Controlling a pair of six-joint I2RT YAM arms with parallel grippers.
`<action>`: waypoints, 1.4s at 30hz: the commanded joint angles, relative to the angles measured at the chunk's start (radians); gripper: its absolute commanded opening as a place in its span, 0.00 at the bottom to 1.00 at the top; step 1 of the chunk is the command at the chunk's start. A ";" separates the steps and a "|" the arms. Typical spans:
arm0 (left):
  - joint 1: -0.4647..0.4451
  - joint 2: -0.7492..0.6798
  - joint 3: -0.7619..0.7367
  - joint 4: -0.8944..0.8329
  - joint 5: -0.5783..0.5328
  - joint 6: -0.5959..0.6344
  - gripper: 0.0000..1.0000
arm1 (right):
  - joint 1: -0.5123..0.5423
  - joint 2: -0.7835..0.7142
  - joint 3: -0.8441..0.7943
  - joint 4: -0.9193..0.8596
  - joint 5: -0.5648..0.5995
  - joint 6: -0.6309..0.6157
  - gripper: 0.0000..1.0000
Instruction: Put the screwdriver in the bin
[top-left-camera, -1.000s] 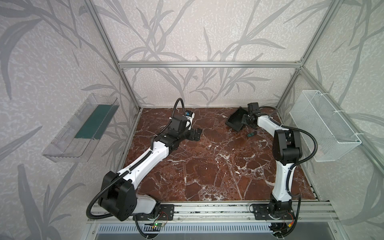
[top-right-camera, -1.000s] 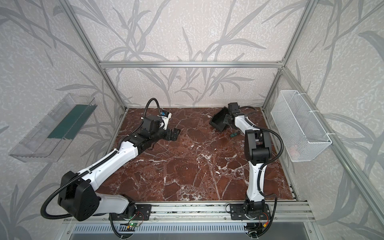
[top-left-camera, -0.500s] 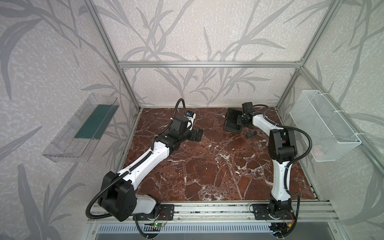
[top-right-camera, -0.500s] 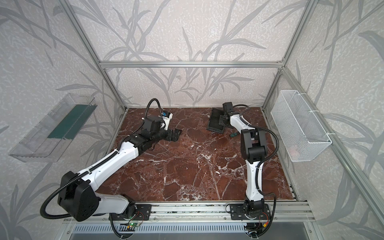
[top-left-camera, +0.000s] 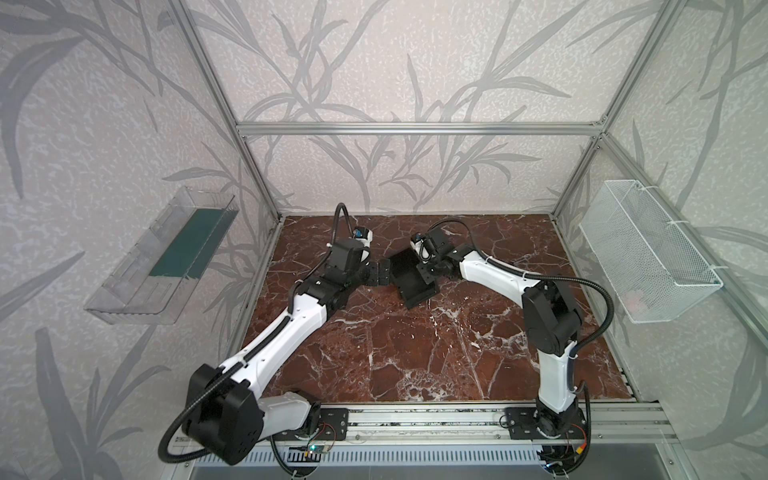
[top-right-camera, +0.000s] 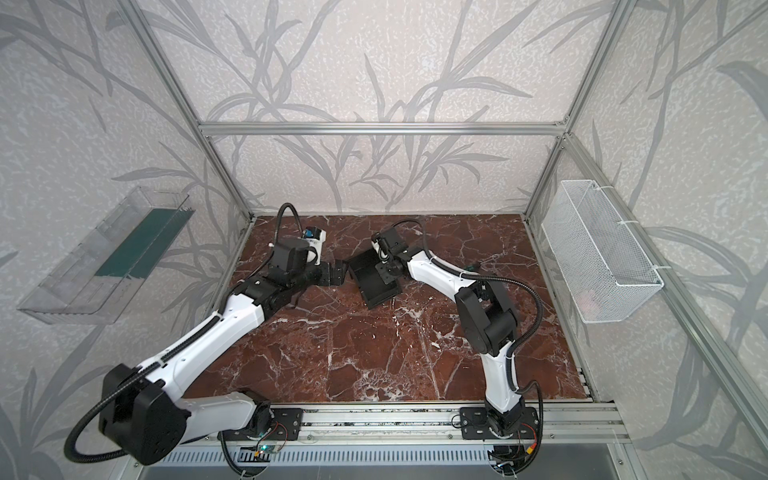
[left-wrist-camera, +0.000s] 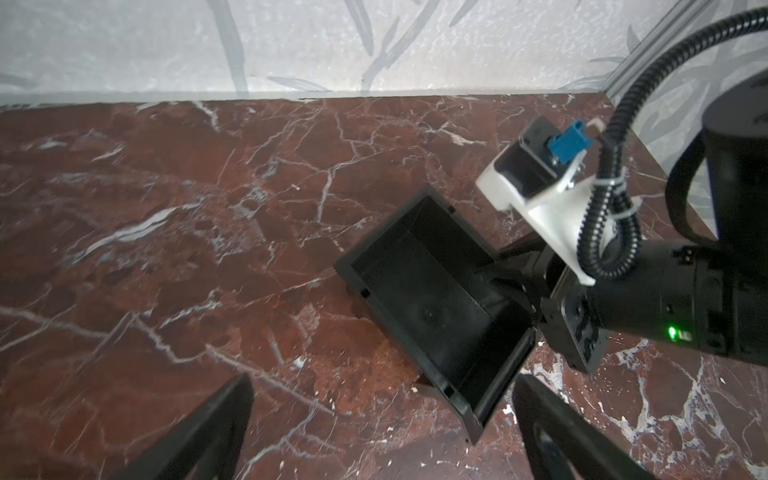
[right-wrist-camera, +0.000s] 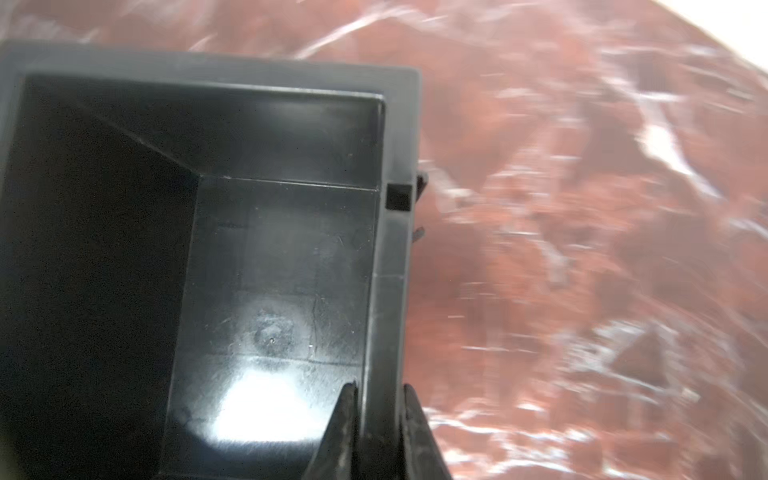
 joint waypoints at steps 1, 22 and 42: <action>0.030 -0.037 -0.062 0.034 -0.038 -0.084 0.99 | 0.024 0.018 0.004 -0.013 0.020 -0.059 0.00; 0.108 0.056 -0.034 0.094 0.213 -0.184 0.99 | -0.007 0.149 0.190 -0.094 0.176 -0.074 0.35; 0.017 0.071 -0.030 0.211 0.460 -0.155 0.99 | -0.286 -0.225 -0.142 0.010 0.280 0.350 0.99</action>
